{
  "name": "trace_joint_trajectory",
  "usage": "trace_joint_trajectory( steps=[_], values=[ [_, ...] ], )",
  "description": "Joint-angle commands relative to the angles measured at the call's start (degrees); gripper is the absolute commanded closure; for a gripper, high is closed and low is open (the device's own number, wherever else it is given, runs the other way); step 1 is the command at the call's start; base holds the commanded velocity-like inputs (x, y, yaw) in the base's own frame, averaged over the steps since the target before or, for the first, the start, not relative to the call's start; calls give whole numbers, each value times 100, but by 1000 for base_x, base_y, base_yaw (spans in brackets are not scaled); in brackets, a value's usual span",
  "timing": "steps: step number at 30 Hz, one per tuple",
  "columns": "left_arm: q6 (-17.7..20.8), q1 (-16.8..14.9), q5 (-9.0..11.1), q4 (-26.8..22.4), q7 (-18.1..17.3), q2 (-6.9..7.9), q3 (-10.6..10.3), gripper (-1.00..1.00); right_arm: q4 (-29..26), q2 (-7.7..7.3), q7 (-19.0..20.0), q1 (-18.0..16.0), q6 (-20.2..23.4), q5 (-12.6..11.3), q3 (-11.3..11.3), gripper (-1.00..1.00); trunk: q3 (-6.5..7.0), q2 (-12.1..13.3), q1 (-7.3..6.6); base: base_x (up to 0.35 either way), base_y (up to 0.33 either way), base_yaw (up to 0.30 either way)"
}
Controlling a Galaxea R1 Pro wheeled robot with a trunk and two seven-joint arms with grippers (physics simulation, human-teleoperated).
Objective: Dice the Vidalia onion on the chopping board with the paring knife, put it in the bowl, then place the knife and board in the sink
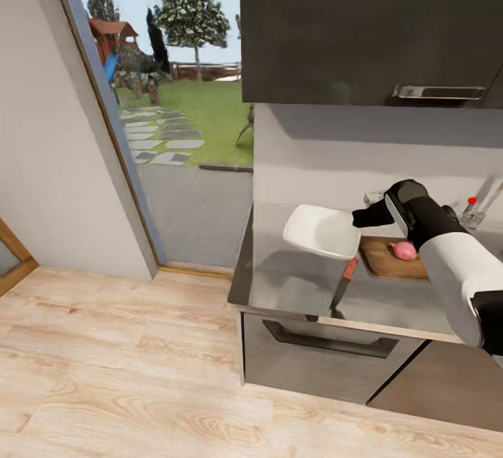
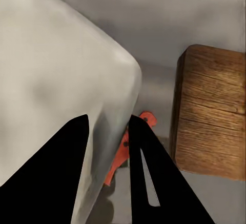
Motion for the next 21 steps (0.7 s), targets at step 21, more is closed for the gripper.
trace_joint_trajectory(
  steps=[21],
  values=[
    [-46,-13,53,38,-31,-3,-44,-100,250,362,-18,-4,-81,4,29,100,-11,-12,5,77,49,0]
  ],
)
